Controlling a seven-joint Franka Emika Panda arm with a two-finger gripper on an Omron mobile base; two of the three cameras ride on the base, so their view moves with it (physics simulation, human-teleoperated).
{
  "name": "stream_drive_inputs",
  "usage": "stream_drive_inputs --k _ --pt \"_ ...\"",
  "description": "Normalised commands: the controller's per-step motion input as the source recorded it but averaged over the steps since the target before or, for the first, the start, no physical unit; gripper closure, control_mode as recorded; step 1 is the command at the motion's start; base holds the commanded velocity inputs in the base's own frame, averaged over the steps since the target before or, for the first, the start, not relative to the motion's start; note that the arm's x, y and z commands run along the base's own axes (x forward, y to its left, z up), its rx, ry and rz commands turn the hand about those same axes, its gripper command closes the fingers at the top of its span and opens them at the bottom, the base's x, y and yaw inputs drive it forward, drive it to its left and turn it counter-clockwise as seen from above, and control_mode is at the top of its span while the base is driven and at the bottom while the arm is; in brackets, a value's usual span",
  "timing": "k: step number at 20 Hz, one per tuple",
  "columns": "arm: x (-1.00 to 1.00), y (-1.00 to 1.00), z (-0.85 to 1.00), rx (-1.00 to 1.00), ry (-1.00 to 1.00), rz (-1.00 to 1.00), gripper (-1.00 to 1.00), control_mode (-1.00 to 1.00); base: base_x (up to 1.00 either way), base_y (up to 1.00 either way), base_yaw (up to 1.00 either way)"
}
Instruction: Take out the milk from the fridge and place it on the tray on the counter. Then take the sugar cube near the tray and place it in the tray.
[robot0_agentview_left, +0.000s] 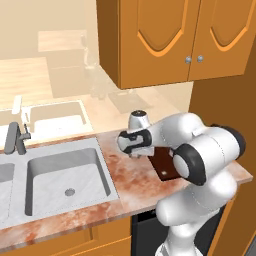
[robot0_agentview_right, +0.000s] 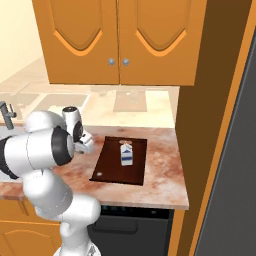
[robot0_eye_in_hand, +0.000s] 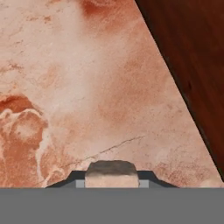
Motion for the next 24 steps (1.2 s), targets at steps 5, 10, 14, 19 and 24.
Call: stream_drive_inputs --k 5,10,14,19,24 --pt "-0.3 -0.3 0.4 0.0 -0.01 0.0 1.0 -1.0 0.0 0.0 0.0" --pt "-0.31 -0.49 0.14 0.0 0.0 0.0 1.0 -1.0 0.0 0.0 0.0" --pt "-0.32 -0.8 0.0 0.03 -0.03 0.0 1.0 -1.0 0.0 0.0 0.0" --pt "-0.03 -0.68 0.0 0.07 0.0 0.0 1.0 -1.0 0.0 0.0 0.0" --pt "0.02 -0.46 -0.01 0.02 0.0 0.0 1.0 -1.0 0.0 0.0 0.0"
